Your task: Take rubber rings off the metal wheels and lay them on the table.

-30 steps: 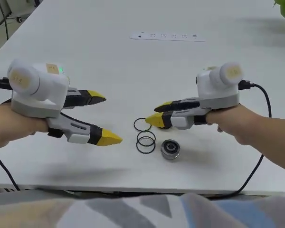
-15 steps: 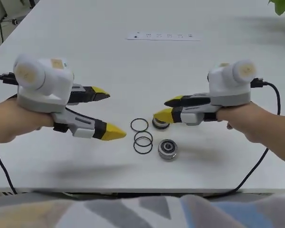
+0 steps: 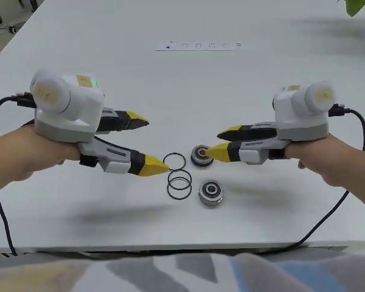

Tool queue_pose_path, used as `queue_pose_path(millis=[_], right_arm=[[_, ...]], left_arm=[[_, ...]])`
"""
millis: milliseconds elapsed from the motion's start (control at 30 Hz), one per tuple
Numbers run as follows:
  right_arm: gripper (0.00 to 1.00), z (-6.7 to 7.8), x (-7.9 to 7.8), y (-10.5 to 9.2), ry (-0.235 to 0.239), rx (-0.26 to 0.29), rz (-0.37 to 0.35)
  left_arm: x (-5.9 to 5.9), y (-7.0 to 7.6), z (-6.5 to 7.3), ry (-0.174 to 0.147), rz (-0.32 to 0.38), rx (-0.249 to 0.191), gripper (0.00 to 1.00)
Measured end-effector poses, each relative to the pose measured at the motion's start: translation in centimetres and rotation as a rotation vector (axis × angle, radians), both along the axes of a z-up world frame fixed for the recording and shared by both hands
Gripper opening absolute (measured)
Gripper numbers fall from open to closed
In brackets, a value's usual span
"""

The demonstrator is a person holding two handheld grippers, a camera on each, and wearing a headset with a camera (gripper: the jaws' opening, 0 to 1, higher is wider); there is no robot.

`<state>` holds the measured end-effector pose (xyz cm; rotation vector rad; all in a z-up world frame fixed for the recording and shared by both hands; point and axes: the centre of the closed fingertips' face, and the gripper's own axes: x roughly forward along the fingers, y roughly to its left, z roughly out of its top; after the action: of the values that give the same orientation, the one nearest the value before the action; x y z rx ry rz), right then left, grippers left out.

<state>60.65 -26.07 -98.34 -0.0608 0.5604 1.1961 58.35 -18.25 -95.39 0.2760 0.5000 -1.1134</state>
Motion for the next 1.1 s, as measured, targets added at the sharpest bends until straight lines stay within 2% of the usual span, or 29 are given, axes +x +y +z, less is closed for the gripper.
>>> queue_pose_path(millis=[567,1100], right_arm=[[0.29,-1.9,-0.8,-0.2,-0.027,-0.045,0.039],[0.21,-2.7,-1.3,-0.2,-0.042,-0.058,0.047]], left_arm=[[0.8,-1.9,-1.0,0.008,-0.016,0.0,0.6],[1.0,-4.3,-2.2,0.023,-0.028,0.001,0.52]])
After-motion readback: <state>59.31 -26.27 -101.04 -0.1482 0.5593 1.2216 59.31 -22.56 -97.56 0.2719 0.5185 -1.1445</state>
